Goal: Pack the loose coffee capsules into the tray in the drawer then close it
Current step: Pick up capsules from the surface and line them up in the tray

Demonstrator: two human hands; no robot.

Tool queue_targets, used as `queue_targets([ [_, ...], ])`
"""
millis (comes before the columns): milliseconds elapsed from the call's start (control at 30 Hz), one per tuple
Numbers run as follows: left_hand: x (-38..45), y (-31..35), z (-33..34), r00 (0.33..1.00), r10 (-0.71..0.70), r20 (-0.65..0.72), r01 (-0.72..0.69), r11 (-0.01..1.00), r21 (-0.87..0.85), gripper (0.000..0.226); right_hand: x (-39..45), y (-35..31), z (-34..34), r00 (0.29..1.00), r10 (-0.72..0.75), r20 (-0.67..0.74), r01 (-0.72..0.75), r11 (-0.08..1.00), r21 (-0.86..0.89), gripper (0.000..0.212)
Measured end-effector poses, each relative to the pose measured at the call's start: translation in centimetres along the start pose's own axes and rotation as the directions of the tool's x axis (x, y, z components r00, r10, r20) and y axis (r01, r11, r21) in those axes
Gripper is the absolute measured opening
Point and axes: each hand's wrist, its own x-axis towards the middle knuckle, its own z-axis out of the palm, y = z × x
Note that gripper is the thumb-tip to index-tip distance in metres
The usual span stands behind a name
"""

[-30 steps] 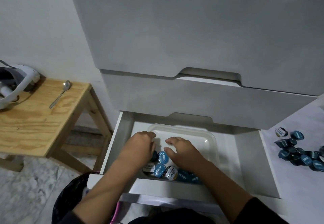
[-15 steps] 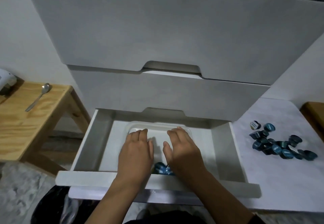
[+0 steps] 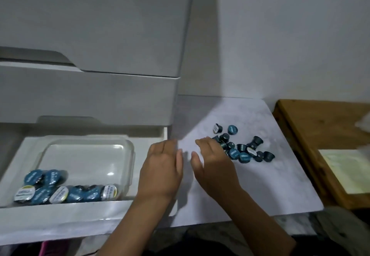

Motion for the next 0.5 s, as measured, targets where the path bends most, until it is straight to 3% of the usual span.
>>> queue_targets([
  [100, -0.2, 3.5, 3.4, 0.999, -0.009, 0.036, 0.011, 0.999, -0.036, 0.039, -1.3, 4.9, 0.0, 0.997, 0.045, 0.056, -0.048, 0.997, 0.055, 0.030],
  [267, 0.1, 5.9, 9.4, 0.980, -0.073, 0.187, 0.090, 0.992, -0.086, 0.037, -3.3, 11.6, 2.3, 0.944, 0.241, 0.227, -0.274, 0.953, 0.127, 0.028],
  [500, 3.1, 5.7, 16.1, 0.939, -0.220, 0.264, 0.262, 0.955, -0.140, 0.027, -2.4, 15.6, 5.1, 0.896, 0.267, 0.354, -0.333, 0.933, 0.139, 0.022],
])
